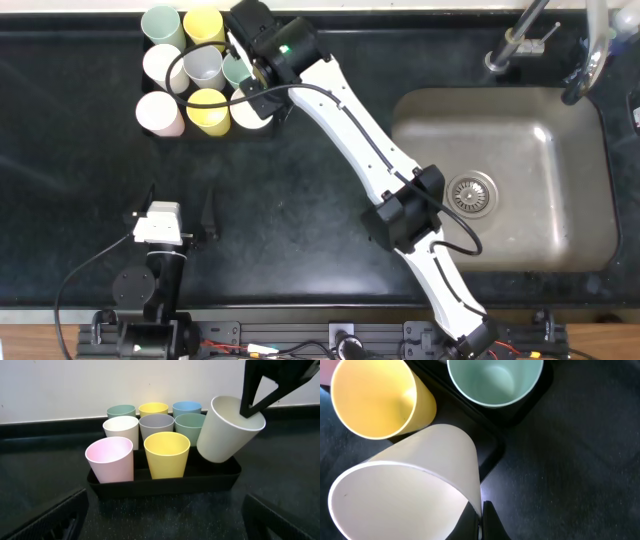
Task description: Store Cups
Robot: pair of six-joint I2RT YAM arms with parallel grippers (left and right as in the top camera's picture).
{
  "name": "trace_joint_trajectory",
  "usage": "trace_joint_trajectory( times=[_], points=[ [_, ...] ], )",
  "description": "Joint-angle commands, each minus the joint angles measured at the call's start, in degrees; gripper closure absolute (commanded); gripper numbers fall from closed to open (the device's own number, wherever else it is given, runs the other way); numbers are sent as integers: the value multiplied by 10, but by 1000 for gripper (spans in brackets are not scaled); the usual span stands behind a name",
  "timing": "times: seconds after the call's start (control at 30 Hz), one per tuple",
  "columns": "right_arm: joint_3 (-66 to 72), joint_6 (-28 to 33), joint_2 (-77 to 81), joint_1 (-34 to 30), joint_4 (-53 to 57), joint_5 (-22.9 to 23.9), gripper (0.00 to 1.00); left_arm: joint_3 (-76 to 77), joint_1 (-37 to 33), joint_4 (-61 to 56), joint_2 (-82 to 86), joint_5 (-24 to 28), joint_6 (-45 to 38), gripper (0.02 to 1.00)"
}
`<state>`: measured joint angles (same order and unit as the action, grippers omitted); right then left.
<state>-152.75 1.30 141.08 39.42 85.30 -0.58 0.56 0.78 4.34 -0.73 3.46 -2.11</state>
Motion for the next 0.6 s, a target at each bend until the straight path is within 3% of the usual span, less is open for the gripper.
trace_joint_trajectory(
  times=[0.03, 0.6],
  points=[
    [-10, 4, 12, -3, -9, 4, 956, -1, 3, 1, 6, 3, -11, 18],
    [26, 4, 26, -6, -28, 4, 956, -1, 3, 1, 6, 3, -11, 20]
  ],
)
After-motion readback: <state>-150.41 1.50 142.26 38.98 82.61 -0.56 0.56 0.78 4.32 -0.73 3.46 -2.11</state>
